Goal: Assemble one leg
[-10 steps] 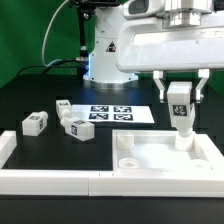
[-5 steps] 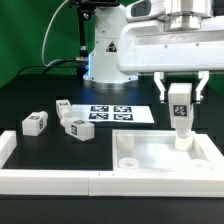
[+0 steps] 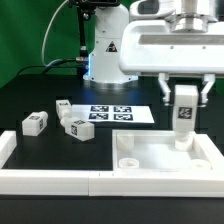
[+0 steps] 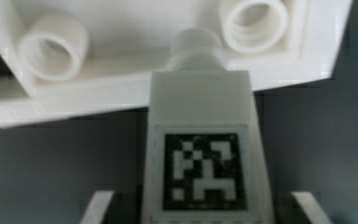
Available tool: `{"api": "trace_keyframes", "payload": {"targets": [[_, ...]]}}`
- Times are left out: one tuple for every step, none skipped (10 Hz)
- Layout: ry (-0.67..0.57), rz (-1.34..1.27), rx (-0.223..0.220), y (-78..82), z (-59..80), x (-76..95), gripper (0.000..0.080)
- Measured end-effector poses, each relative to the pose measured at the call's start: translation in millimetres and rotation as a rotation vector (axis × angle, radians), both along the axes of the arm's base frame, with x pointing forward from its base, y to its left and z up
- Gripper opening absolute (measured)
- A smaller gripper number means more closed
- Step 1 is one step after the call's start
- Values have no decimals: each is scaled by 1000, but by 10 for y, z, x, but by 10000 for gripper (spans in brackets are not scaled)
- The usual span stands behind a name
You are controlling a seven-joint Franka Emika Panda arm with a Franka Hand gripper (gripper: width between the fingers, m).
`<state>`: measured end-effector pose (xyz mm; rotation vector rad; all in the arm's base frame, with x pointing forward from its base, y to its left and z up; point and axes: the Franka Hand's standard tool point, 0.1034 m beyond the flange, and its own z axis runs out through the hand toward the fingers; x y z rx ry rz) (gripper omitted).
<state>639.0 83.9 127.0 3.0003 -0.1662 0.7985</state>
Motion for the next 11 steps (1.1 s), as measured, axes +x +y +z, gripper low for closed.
{"api": "trace_keyframes", "payload": {"targets": [[9, -20, 9, -23, -27, -14, 287], [8, -27, 13, -26, -27, -15, 287], [8, -27, 13, -26, -28, -15, 287], [8, -25, 13, -16, -30, -16, 287], [-30, -6, 10, 65, -14, 13, 287], [-72, 18, 1, 133, -24, 45, 287], [-102, 39, -13, 163, -68, 63, 287], [-124, 52, -23, 171, -119, 71, 287], [-129, 48, -25, 201, -191, 57, 287], [-124, 39, -25, 225, -256, 44, 287], [-119, 40, -32, 205, -292, 38, 287]]}}
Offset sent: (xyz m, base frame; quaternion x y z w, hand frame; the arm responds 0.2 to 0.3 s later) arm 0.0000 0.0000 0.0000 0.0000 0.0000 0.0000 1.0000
